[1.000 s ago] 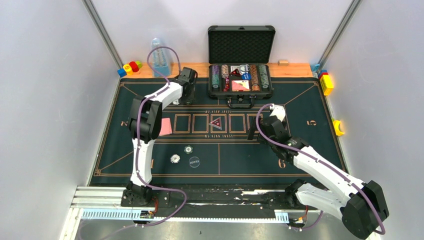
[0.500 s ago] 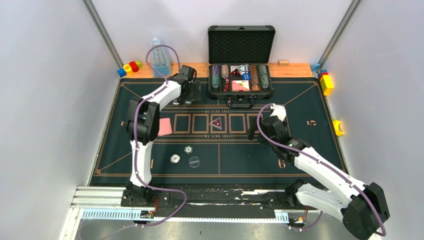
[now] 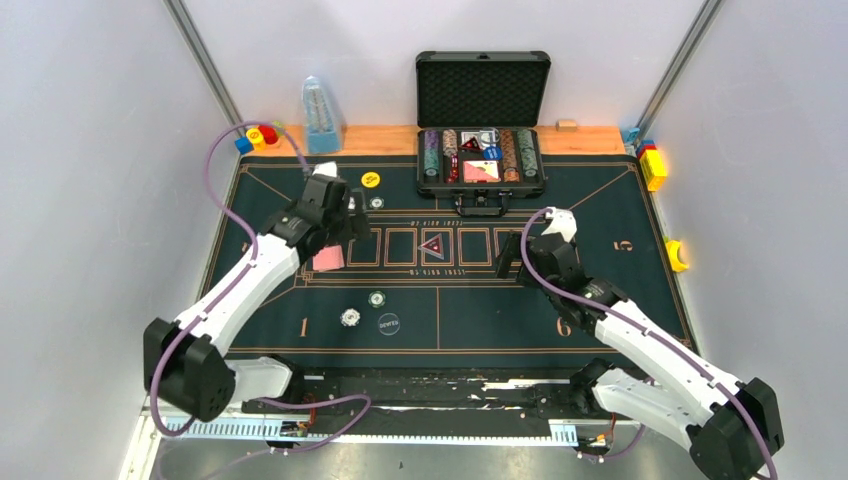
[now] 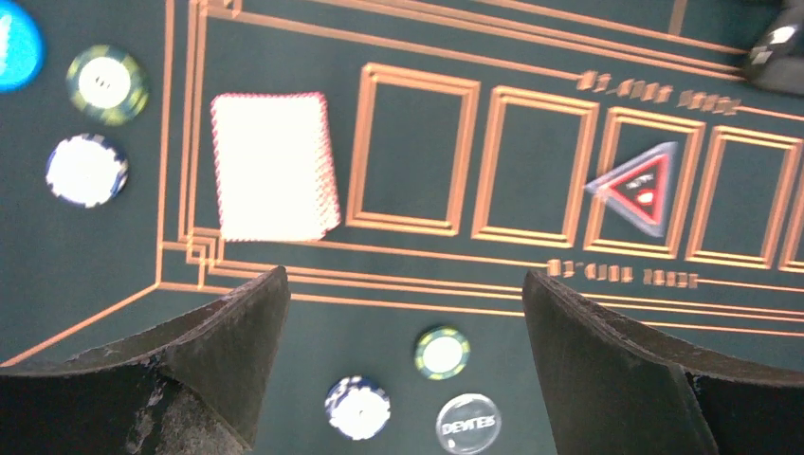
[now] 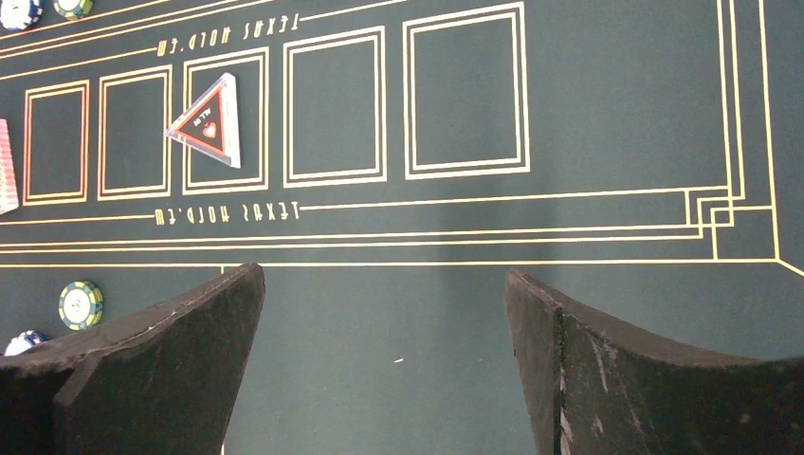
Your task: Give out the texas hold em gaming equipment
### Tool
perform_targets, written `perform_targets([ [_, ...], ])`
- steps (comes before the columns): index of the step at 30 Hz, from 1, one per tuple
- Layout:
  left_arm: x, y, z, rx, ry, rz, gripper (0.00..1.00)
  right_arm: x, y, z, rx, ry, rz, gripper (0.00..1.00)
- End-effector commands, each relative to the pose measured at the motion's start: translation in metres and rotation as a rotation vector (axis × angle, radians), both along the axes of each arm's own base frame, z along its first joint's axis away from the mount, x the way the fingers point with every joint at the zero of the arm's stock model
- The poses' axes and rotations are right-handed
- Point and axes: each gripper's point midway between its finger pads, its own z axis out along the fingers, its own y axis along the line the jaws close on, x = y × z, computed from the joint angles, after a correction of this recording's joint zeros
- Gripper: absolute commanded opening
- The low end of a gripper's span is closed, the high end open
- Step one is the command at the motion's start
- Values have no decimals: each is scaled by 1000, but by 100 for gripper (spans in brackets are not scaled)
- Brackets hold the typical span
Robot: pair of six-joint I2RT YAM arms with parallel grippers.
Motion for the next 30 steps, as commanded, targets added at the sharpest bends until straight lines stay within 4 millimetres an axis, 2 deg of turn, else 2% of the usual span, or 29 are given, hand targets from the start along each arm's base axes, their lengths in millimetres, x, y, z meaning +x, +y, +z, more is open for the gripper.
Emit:
perform_targets([
  [1, -24, 40, -22, 29, 50, 152, 100, 3, 3, 10, 28, -53, 17, 100],
  [2, -23, 43, -21, 20, 36, 156, 100, 3, 3, 11, 29, -55, 18, 100],
  [5, -23, 55, -41, 5, 74, 187, 100, 2, 3, 13, 34, -66, 18, 100],
  [11, -7, 65, -72, -26, 109, 222, 100, 2, 4, 14, 39, -71, 26, 100],
  [16, 6, 76, -87, 30, 126, 231, 100, 1, 7, 13, 39, -66, 49, 100],
  [17, 7, 79, -96, 35, 152, 238, 100, 1, 7, 12, 37, -65, 52, 100],
  [22, 21, 79, -109, 14, 173, 216, 100, 3, 6, 9, 23, -64, 47, 100],
  [26, 22, 89, -117, 43, 193, 234, 100, 4, 7, 7, 15, -57, 50, 100],
  [30, 27, 87, -127, 13, 217, 214, 100, 4, 7, 6, 15, -54, 52, 100],
])
